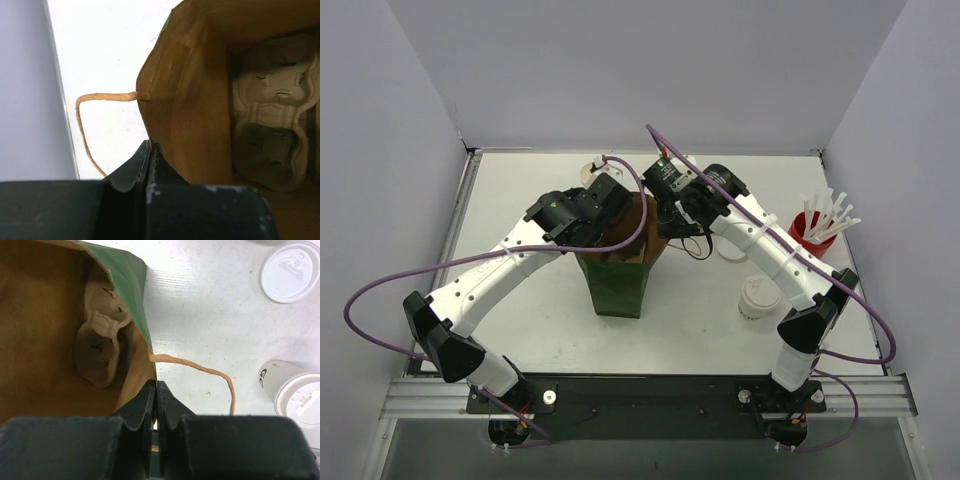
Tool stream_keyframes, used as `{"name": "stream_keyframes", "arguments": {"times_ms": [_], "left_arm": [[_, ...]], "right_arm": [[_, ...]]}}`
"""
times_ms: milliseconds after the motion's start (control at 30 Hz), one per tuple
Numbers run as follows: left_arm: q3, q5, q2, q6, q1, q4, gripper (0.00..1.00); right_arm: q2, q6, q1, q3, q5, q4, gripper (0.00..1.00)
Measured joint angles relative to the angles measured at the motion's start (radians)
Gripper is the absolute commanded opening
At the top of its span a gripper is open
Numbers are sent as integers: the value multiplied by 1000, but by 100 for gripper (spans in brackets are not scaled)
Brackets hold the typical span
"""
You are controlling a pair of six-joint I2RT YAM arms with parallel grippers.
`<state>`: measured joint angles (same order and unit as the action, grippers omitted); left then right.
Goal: Pack the takeout coffee
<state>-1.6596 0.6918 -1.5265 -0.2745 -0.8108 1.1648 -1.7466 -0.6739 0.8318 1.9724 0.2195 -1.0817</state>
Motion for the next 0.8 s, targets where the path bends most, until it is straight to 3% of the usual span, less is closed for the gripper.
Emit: {"name": "stream_keyframes", "arguments": {"times_ms": [233,433,567,667,800], "left_arm": [[-45,48,-4,-10,-9,29,0],[-98,-21,16,-19,-21,38,0],[-27,-93,37,-25,11,-3,0],[71,-129,31,-33,50,-35,0],[86,-137,27,-32,64,-48,0]], "right_arm": [[-2,-2,2,47,8,-24,0],[-18,-1,27,148,9,-37,0],[-24,6,16,81,-23,-8,0],[-56,8,-3,8,-35,16,5],[-73,15,-21,-17,-53,40,27]]}}
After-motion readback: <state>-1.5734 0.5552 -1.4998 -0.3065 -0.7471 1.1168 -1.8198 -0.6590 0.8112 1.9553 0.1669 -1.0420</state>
